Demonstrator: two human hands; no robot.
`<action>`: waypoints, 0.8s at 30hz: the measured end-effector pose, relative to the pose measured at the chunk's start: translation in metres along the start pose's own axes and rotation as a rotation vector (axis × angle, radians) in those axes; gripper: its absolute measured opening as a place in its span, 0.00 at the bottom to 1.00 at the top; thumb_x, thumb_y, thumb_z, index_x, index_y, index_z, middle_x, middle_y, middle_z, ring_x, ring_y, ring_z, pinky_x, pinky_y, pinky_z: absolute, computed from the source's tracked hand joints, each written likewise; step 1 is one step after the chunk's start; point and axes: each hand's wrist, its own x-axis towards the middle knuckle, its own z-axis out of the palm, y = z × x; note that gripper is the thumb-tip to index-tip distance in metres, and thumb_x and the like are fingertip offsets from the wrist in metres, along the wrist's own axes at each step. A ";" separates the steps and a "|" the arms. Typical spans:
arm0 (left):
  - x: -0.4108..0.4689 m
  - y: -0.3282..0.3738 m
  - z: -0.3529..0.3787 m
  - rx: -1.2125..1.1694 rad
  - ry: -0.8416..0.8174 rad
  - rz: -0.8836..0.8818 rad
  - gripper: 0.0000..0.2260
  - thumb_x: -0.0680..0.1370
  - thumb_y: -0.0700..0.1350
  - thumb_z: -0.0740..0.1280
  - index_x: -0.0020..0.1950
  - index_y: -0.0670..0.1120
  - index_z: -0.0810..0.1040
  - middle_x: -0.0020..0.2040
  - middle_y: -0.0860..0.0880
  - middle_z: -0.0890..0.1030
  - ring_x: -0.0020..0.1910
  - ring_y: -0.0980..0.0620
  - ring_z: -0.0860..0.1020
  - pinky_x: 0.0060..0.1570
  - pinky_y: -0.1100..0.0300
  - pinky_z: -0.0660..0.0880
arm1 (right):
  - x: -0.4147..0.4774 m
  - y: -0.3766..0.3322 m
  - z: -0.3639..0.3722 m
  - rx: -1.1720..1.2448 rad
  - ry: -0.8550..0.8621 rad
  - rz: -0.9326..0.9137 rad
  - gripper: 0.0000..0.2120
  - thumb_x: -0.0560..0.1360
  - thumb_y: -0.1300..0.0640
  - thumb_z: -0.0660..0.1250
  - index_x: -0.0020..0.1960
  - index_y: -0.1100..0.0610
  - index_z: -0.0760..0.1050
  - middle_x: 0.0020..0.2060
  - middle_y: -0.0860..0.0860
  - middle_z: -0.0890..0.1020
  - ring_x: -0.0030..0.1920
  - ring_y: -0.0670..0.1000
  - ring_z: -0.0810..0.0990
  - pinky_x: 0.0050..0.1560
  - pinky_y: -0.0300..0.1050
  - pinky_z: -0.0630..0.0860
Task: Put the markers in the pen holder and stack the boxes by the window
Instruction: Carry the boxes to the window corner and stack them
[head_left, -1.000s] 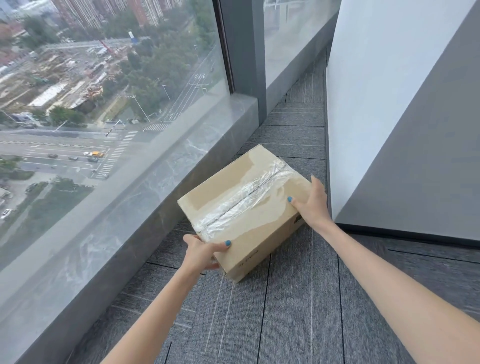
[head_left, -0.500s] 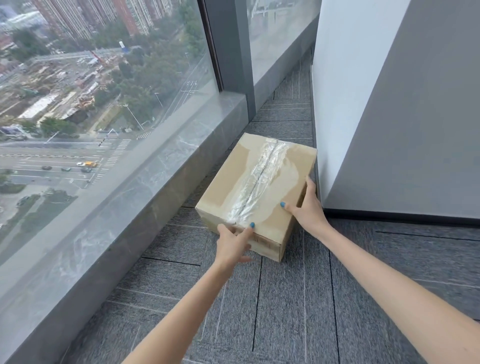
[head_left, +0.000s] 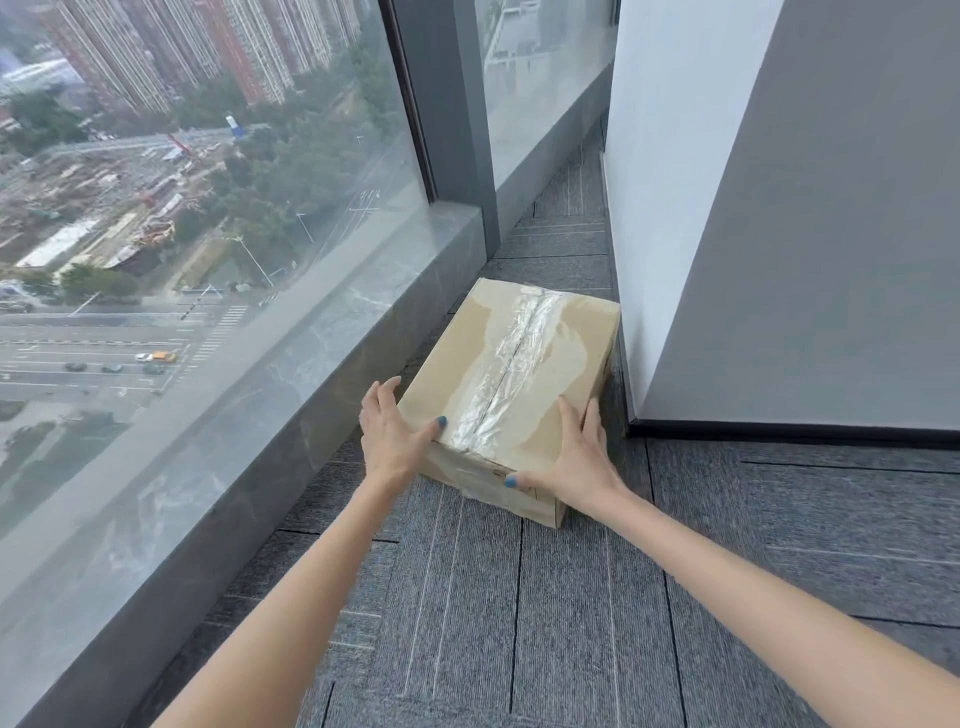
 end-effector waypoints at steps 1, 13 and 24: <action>0.003 -0.001 -0.001 -0.062 -0.061 -0.011 0.35 0.70 0.51 0.73 0.73 0.53 0.61 0.73 0.46 0.62 0.71 0.45 0.63 0.67 0.45 0.66 | -0.001 -0.001 0.000 -0.041 -0.021 -0.001 0.61 0.60 0.43 0.79 0.77 0.49 0.39 0.75 0.57 0.32 0.77 0.59 0.40 0.72 0.62 0.56; 0.006 0.016 0.017 -0.105 -0.368 0.251 0.31 0.72 0.47 0.75 0.73 0.53 0.68 0.70 0.48 0.65 0.68 0.54 0.65 0.67 0.62 0.61 | 0.038 0.022 -0.047 -0.149 0.143 -0.067 0.42 0.66 0.74 0.62 0.77 0.54 0.56 0.78 0.51 0.45 0.77 0.57 0.51 0.70 0.55 0.67; 0.073 0.055 0.061 0.006 -0.278 0.360 0.26 0.76 0.38 0.69 0.73 0.48 0.69 0.78 0.51 0.59 0.76 0.50 0.61 0.72 0.56 0.61 | 0.092 0.031 -0.055 -0.905 0.279 -0.253 0.40 0.73 0.71 0.64 0.77 0.65 0.45 0.77 0.62 0.49 0.77 0.59 0.48 0.77 0.49 0.49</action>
